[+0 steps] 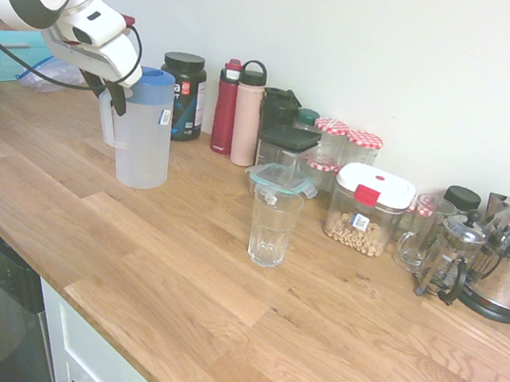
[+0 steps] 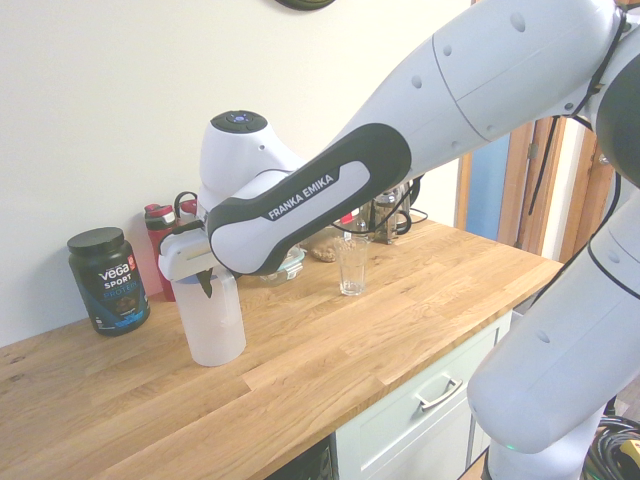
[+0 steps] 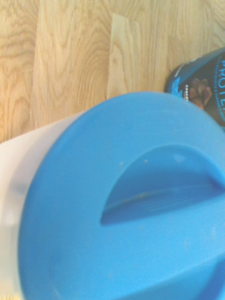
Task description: Pour me some water
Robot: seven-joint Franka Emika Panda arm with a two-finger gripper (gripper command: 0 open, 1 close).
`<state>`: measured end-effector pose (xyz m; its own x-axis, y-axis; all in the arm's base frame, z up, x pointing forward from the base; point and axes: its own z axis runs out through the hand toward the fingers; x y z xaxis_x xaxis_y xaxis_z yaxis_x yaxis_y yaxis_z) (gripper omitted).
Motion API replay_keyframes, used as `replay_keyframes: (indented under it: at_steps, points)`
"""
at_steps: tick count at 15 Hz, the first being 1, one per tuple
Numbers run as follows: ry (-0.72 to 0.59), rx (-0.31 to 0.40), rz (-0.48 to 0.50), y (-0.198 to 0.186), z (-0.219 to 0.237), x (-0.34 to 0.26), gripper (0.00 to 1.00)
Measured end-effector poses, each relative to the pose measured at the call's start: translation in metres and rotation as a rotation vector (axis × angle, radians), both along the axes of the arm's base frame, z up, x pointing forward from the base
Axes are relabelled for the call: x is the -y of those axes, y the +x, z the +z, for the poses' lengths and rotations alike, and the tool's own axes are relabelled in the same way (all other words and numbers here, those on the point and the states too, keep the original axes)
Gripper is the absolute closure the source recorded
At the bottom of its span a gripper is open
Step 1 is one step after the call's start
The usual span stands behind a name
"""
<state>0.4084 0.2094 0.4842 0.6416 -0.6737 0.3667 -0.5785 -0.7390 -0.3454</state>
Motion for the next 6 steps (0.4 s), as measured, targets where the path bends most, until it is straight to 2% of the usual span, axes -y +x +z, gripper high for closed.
replay_keyframes:
  at_steps: [3,4,6]
  points:
    - [-0.028,-0.002,-0.009,-0.014,0.015,-0.001,0.0]
    - [-0.051,-0.032,0.001,-0.024,0.021,-0.003,0.0]
    - [-0.095,-0.155,0.057,-0.05,0.03,-0.009,0.0]
